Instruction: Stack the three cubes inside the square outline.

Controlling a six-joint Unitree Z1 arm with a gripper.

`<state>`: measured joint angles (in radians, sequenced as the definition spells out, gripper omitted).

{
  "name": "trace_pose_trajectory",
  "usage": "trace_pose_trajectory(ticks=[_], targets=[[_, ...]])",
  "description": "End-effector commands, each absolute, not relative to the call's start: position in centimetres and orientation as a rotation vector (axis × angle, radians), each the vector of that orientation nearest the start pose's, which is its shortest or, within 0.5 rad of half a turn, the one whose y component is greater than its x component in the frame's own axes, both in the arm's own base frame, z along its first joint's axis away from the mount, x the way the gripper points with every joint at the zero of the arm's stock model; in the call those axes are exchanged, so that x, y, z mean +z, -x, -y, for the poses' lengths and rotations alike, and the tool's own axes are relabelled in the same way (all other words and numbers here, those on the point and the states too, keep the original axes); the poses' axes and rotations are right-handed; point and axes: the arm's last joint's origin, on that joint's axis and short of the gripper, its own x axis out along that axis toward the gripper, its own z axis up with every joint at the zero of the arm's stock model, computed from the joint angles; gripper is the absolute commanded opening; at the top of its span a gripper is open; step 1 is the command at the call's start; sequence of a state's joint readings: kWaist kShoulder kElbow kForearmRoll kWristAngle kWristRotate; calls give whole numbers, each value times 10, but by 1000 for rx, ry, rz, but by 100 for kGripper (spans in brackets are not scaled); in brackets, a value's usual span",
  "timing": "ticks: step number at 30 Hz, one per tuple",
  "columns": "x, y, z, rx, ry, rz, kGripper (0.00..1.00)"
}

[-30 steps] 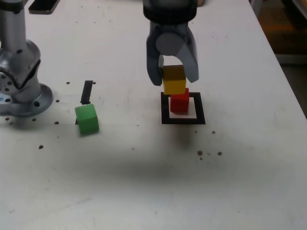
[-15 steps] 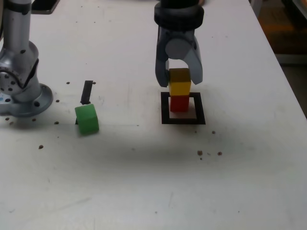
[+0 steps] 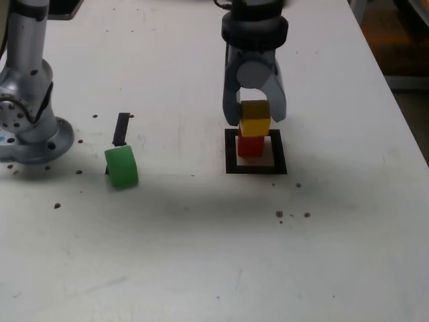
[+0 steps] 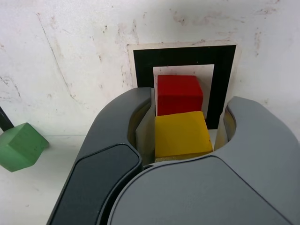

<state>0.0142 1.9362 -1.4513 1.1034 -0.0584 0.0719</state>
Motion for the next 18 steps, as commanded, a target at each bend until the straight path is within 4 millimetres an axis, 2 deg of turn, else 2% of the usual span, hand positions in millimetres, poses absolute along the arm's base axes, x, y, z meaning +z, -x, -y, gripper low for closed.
trace_pose_trajectory(ticks=[1, 18], targets=[[256, -343, -4, -91, 4, -1587, 13], [247, -342, -9, -80, 4, -1559, 24]])
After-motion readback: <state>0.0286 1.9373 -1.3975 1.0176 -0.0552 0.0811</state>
